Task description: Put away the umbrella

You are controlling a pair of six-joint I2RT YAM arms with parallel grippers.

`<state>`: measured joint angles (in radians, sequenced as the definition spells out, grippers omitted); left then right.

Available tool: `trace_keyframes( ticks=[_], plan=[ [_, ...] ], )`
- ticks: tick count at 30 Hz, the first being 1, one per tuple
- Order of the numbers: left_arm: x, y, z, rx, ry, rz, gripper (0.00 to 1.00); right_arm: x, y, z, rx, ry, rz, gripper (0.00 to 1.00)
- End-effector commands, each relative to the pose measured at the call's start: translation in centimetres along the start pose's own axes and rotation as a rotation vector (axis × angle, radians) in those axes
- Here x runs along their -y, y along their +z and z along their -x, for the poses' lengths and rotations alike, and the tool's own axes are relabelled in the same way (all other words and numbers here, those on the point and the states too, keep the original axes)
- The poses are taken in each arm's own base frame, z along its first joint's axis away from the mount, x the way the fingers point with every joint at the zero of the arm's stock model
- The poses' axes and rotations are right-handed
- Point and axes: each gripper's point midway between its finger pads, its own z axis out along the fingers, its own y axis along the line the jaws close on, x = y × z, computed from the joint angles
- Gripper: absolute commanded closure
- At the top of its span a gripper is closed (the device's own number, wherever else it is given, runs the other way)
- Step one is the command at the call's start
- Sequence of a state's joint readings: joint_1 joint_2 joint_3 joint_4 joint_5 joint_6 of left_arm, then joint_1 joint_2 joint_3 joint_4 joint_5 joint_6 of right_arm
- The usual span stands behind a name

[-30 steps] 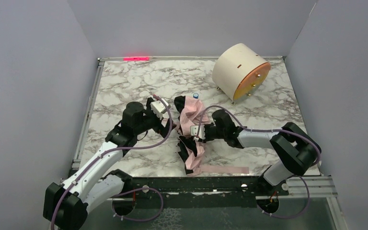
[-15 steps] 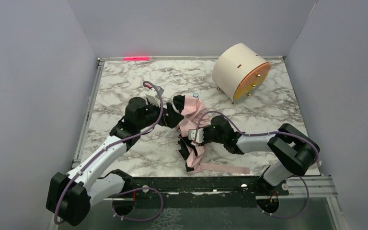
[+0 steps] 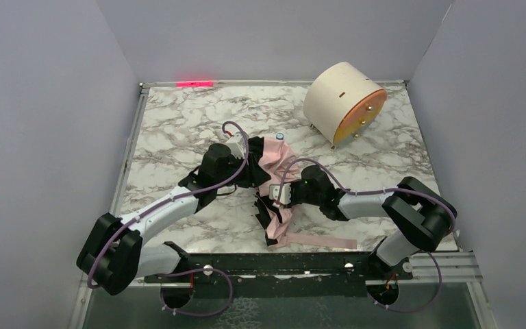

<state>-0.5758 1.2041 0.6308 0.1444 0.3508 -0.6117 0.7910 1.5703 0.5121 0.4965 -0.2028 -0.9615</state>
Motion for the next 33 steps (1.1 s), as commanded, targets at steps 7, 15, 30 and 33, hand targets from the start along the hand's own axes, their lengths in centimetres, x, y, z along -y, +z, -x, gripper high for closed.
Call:
trace_keyframes(
  ticks=[7, 15, 30, 33],
  plan=[
    [2.0, -0.3, 0.2, 0.072, 0.010, -0.065, 0.96, -1.5, -1.4, -0.7, -0.042, 0.113, 0.047, 0.54],
    [3.3, -0.5, 1.2, 0.083, 0.064, -0.106, 1.00, 1.0, -4.4, 3.7, 0.061, 0.212, 0.020, 0.38],
    [6.0, -0.2, -1.0, -0.016, 0.215, -0.231, 1.00, 12.0, -10.1, 7.9, -0.066, 0.941, -0.230, 0.43],
    [6.7, 0.0, -1.9, -0.040, 0.237, -0.253, 1.00, 15.8, -8.8, 7.2, -0.039, 1.115, -0.317, 0.47]
  ],
)
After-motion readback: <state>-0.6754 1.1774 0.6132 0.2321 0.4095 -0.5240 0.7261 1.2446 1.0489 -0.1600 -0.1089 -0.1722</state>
